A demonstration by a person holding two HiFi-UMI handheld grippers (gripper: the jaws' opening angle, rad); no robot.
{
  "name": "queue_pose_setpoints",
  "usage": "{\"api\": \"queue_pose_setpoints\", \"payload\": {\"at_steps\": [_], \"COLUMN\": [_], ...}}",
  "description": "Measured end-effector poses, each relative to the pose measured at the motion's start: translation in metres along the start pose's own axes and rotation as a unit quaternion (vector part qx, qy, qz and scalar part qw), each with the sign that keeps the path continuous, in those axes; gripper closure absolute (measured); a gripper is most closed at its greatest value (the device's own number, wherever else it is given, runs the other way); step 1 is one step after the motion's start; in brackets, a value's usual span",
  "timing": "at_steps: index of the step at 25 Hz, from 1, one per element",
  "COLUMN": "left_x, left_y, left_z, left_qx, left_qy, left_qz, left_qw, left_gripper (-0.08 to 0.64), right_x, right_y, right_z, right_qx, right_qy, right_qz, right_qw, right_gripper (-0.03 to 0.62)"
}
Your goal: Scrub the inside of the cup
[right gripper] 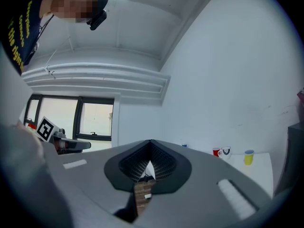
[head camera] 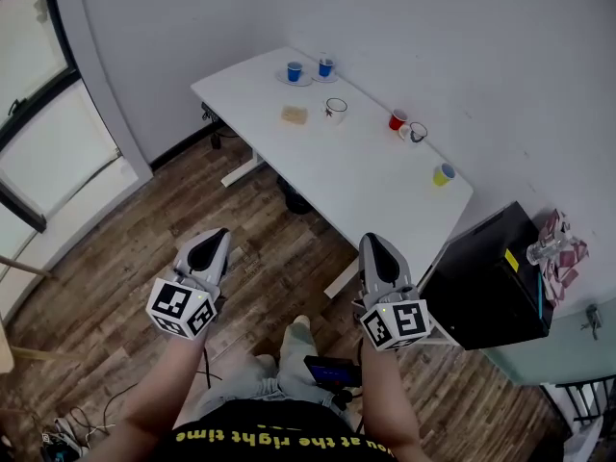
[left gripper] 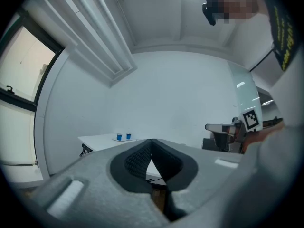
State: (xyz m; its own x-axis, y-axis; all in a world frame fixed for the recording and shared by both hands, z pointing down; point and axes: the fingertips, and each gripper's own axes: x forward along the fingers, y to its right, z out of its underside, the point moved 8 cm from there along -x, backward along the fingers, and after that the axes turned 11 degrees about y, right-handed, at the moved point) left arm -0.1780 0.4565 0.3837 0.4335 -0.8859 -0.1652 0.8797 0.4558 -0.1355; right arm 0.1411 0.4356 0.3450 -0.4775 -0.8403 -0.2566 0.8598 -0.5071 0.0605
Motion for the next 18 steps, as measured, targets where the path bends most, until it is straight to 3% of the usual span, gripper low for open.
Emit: {"api": "queue_pose_setpoints", "payload": {"at_steps": [8,18], "left_x": [0.042,0.120], "left_y": [-0.022,-0.044], "left_z": [0.014,0.009], "left_qx": [-0.008,0.000], "left_qy": [-0.004,0.012], "left_qz": [-0.014,-0.040], "left_qw": [0.9999,0.9991], "left_gripper": [0.560,0.560], "right_x": [0.045,0.128], "right_y": [0.028,0.088], "right_z": [0.021,0.014], "right_qx": [0.010,0.008], "right_qy": [-0.011,0.001], "right_qz": [-0.008,-0.039], "right_qw": [1.000,0.999], "right_gripper": [0.586,0.586]}}
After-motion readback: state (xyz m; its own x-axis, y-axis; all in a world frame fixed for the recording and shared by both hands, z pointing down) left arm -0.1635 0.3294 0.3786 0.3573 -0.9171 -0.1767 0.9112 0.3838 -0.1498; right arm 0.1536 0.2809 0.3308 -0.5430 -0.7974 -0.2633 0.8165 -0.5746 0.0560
